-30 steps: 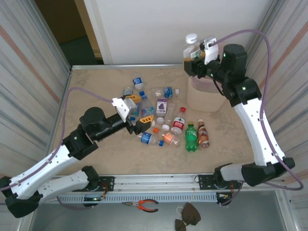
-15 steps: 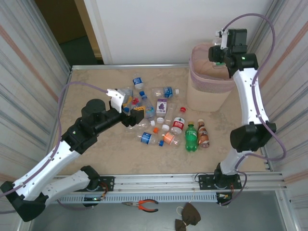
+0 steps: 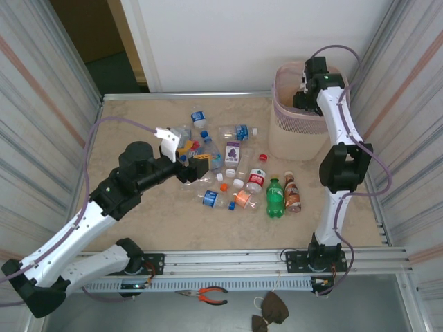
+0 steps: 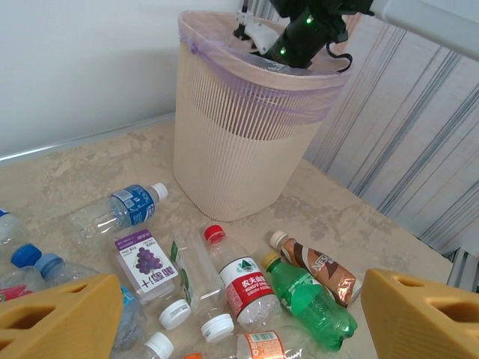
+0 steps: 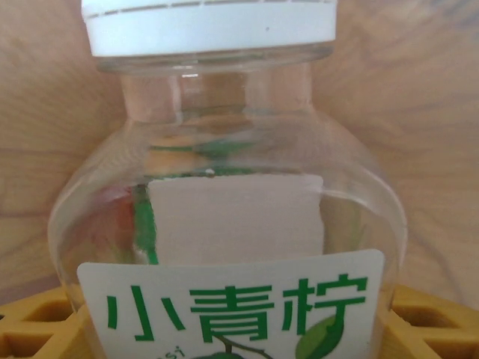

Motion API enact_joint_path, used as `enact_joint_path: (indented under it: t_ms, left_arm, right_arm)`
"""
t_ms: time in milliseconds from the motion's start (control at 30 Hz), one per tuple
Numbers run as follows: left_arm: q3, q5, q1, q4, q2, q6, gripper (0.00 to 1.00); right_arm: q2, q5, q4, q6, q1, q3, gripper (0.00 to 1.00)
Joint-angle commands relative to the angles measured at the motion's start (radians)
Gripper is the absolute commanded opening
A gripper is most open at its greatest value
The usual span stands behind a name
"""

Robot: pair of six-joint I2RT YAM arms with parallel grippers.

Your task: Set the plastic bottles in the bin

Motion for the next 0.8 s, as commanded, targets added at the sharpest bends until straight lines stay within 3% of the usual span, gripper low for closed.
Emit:
enact_joint_path:
  t_ms: [0, 467, 767]
  left_arm:
    - [0.007, 0.022, 0.008, 0.013, -0.006, -0.015, 0.84]
    - [-0.025, 0.016, 0.01, 0.027, -0.046, -0.037, 0.83]
    - [-0.045, -0.006, 0.009, 0.034, -0.081, -0.047, 0.83]
  right_arm:
    - [0.035, -0.02, -0.05, 0.035, -0.006, 0.008, 0.5]
    - [0.183, -0.106, -0.044, 0.041, -0.006, -0.039, 0.59]
    - [0.178, -0.137, -0.039, 0.053, -0.007, -0.055, 0.74]
